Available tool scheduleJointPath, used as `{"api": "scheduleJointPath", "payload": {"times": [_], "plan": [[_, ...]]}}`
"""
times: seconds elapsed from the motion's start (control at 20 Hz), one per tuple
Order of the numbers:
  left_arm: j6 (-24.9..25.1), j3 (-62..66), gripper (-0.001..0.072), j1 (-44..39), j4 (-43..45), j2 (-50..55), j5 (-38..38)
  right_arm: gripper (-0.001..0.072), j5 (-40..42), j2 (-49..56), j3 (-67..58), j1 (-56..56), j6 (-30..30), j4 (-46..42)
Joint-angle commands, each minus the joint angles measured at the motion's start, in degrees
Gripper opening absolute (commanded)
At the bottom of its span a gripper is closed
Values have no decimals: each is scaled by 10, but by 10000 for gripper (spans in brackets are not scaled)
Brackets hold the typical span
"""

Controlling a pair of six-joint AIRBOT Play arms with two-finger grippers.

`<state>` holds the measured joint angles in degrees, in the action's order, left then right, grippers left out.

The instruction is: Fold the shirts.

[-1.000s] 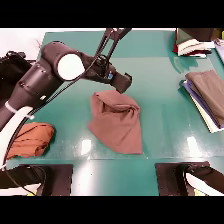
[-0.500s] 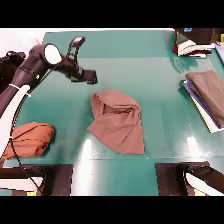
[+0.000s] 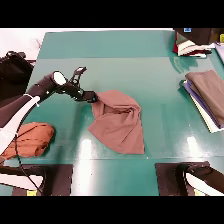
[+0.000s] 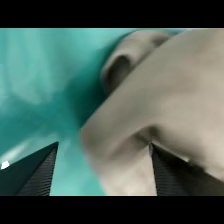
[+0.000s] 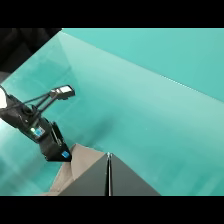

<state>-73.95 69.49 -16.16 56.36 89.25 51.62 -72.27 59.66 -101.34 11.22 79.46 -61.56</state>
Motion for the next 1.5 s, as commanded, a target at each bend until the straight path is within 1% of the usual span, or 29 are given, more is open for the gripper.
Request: {"api": "scheduleJointPath", "payload": {"times": [0.0,0.05,0.1,0.15,0.2,0.35,0.5,0.55,0.65,0.7,0.75,0.85,0.95,1.05,1.15,1.2,1.25,1.3,1.35,1.45], "plan": [[55,-12,657,2,-102,18,-48,22,-22,3,0,0,1,-1],[56,-12,575,2,-110,18,-56,22,-43,8,1,0,1,-2],[56,-12,370,2,-114,18,-59,22,-64,14,9,0,1,0],[57,-12,212,2,-113,18,-60,22,-77,16,27,0,3,0],[57,-11,19,3,-113,17,-59,22,-77,12,57,0,7,-1],[54,15,23,15,-85,7,-29,22,-79,-6,196,-1,31,-43],[54,51,23,29,-29,-16,-3,23,-59,-20,388,-29,37,-34],[54,60,23,29,-12,-21,-1,39,-44,-19,449,-38,37,-22],[54,68,23,29,0,-27,5,445,-9,-10,563,-56,36,12],[54,69,23,29,1,-27,9,474,-1,4,608,-64,36,28],[54,69,23,29,3,-27,10,474,7,20,641,-64,33,47],[48,69,23,29,2,-27,10,471,31,61,685,-50,-1,111],[38,69,24,29,3,-27,9,469,59,103,699,-18,-26,166],[38,69,23,29,3,-27,10,462,86,138,690,23,-34,183],[37,69,23,29,3,-27,14,393,114,161,670,55,-35,184],[37,69,23,29,3,-27,16,217,125,167,658,68,-35,183],[37,69,23,29,3,-28,21,102,133,168,646,76,-35,180],[37,69,23,29,4,-31,25,21,134,164,631,76,-35,178],[37,70,23,29,11,-41,27,21,132,154,615,70,-35,172],[37,75,22,29,48,-82,23,21,111,108,568,39,-32,127]]}}
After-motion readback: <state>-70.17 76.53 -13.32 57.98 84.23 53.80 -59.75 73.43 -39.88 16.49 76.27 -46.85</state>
